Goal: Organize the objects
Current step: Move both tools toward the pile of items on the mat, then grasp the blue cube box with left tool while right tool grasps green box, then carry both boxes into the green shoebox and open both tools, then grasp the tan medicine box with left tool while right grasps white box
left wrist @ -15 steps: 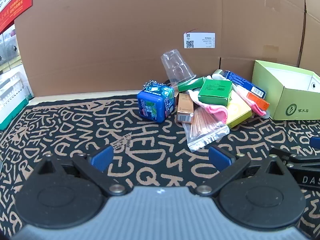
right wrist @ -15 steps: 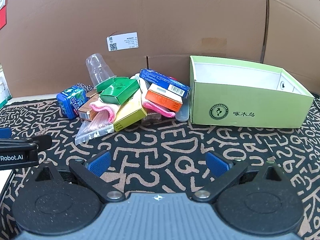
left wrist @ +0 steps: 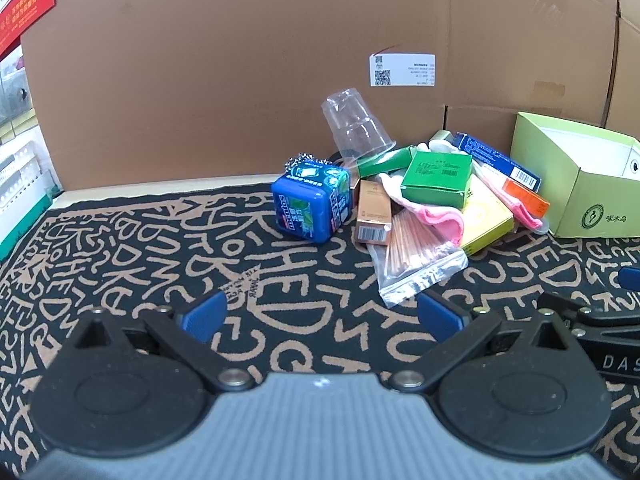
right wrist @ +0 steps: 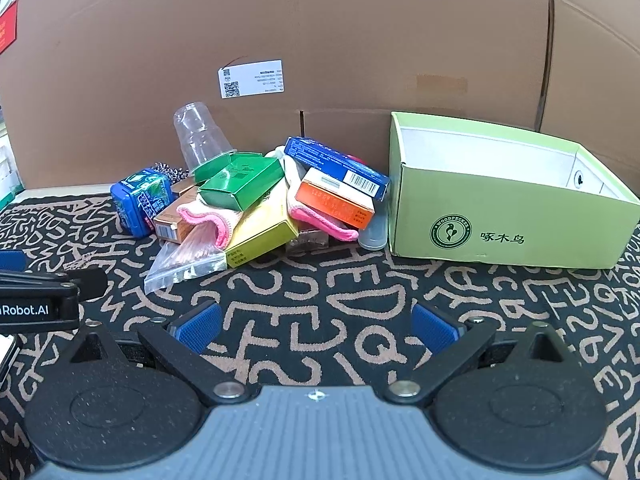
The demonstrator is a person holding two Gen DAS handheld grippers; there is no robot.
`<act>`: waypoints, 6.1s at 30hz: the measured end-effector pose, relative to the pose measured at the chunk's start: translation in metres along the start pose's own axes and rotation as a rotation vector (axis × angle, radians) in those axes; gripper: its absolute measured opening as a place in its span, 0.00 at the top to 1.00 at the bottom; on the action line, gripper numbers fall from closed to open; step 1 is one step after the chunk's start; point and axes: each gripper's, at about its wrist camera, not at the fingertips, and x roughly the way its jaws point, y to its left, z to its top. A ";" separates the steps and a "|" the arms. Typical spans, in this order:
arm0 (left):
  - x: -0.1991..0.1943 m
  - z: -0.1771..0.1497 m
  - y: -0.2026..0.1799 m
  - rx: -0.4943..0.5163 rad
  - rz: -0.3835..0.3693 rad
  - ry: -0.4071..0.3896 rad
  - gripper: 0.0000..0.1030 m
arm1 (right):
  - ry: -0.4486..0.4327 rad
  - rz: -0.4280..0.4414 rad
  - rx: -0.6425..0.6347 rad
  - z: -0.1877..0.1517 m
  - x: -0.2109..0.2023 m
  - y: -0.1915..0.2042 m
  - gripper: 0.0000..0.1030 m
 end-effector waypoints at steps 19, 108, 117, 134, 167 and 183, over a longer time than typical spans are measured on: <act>0.012 0.002 0.002 -0.005 -0.022 0.027 0.00 | -0.018 0.030 0.002 0.000 0.009 0.000 0.00; 0.108 0.159 -0.248 0.274 -0.607 -0.044 0.41 | -0.143 -0.104 0.049 0.101 0.066 -0.235 0.36; 0.114 0.152 -0.245 0.240 -0.595 -0.133 0.00 | -0.053 -0.095 -0.007 0.089 0.084 -0.230 0.17; 0.012 0.159 -0.184 0.188 -0.605 -0.278 0.00 | -0.333 -0.097 0.029 0.089 -0.039 -0.196 0.06; 0.064 0.056 0.001 0.053 -0.400 0.002 0.00 | 0.003 0.238 -0.178 0.002 0.031 -0.074 0.13; 0.133 0.085 -0.014 0.055 -0.342 0.062 0.50 | 0.012 0.298 -0.170 -0.030 -0.017 -0.058 0.23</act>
